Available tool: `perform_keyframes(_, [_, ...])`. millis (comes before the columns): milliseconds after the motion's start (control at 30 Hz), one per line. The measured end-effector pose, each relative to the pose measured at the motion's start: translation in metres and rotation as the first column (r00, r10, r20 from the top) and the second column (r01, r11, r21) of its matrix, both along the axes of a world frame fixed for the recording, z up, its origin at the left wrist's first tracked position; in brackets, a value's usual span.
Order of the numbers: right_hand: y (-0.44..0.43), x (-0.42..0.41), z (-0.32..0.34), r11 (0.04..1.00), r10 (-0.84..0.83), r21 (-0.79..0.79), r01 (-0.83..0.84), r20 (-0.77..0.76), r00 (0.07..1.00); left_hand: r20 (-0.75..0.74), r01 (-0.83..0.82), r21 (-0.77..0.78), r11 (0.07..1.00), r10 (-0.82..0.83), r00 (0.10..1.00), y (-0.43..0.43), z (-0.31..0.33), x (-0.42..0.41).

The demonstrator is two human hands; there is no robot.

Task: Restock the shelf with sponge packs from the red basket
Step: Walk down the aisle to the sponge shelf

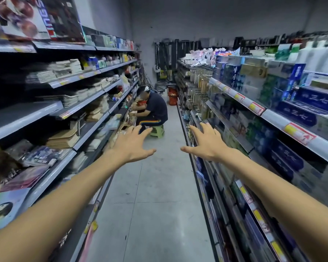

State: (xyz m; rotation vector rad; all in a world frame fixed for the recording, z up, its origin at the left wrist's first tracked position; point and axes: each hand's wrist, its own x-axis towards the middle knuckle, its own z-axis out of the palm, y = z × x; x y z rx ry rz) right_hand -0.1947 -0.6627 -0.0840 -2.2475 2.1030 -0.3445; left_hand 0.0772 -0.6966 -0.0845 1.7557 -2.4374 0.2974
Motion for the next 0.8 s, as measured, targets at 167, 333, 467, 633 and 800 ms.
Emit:
perform_keyframes(167, [-0.119, -0.019, 0.0, 1.0, 0.002, 0.01, -0.002, 0.0, 1.0, 0.026, 0.016, 0.029, 0.999, -0.017, 1.0, -0.122, 0.003, -0.01])
perform_keyframes(333, [-0.22, -0.03, 0.002, 1.0, 0.0, 0.016, 0.0, 0.001, 1.0, 0.024, 0.018, 0.025, 1.0, -0.019, 1.0, -0.224, 0.004, -0.017])
perform_keyframes(467, [-0.297, -0.029, 0.0, 1.0, 0.018, 0.009, -0.018, -0.007, 1.0, 0.02, 0.015, 0.012, 1.0, -0.016, 1.0, -0.3, 0.003, -0.017])
perform_keyframes(633, [-0.399, -0.02, -0.008, 0.999, 0.036, 0.016, -0.036, -0.027, 0.999, 0.033, 0.006, 0.018, 1.0, -0.007, 0.999, -0.405, -0.012, -0.011])
perform_keyframes(800, [-0.522, -0.013, -0.02, 0.998, 0.042, 0.041, -0.039, -0.068, 0.997, 0.002, 0.019, 0.031, 0.999, -0.019, 1.0, -0.531, -0.023, 0.0])
